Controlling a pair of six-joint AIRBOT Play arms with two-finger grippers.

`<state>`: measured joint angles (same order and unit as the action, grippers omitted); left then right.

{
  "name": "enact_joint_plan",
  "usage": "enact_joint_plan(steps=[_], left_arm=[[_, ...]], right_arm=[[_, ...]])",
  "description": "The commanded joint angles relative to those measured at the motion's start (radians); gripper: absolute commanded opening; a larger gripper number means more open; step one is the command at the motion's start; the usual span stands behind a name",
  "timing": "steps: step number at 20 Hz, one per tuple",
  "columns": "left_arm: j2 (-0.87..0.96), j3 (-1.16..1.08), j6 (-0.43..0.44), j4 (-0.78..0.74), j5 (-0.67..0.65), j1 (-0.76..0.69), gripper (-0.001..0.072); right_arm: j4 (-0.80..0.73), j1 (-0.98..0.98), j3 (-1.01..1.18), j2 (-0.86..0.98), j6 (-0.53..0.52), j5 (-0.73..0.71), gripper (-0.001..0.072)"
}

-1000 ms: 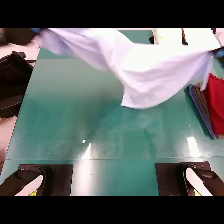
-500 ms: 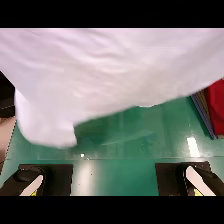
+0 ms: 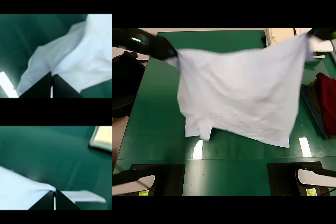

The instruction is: Fold the shirts.

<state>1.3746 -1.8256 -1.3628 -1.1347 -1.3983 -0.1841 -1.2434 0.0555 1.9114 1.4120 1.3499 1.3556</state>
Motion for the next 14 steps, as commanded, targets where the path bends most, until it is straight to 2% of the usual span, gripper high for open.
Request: enact_joint_plan(steps=[1,2,3,4,5,7,11,14], left_arm=[[0.245,0.032,0.003,-0.032,0.050,0.000,0.0026],[0.294,0.032,-0.030,-0.066,0.071,0.003,0.0029],[0.325,0.032,-0.051,-0.091,0.092,0.008,0.0151],[0.341,0.031,-0.056,-0.106,0.117,0.020,0.0452],[0.341,0.032,-0.081,-0.117,0.139,0.037,0.0492],[0.333,0.014,-0.101,-0.114,0.132,0.099,0.0494],[0.329,0.039,-0.095,-0.050,0.013,0.233,0.0494],[0.329,0.155,-0.045,-0.017,0.023,0.257,0.0494]], right_arm=[[-0.075,-0.080,-0.026,0.203,0.027,-0.003,0.0017],[-0.074,-0.082,-0.025,0.242,0.042,-0.004,0.0018],[-0.064,-0.082,-0.025,0.268,0.048,-0.006,0.0021],[-0.056,-0.076,-0.025,0.286,0.049,-0.009,0.0131],[-0.056,-0.065,-0.024,0.293,0.053,-0.011,0.0327],[-0.005,-0.039,-0.024,0.285,0.057,-0.006,0.0330],[0.176,0.048,-0.064,0.205,0.018,0.090,0.0326],[0.178,0.074,-0.210,0.098,-0.005,0.079,0.0325]])
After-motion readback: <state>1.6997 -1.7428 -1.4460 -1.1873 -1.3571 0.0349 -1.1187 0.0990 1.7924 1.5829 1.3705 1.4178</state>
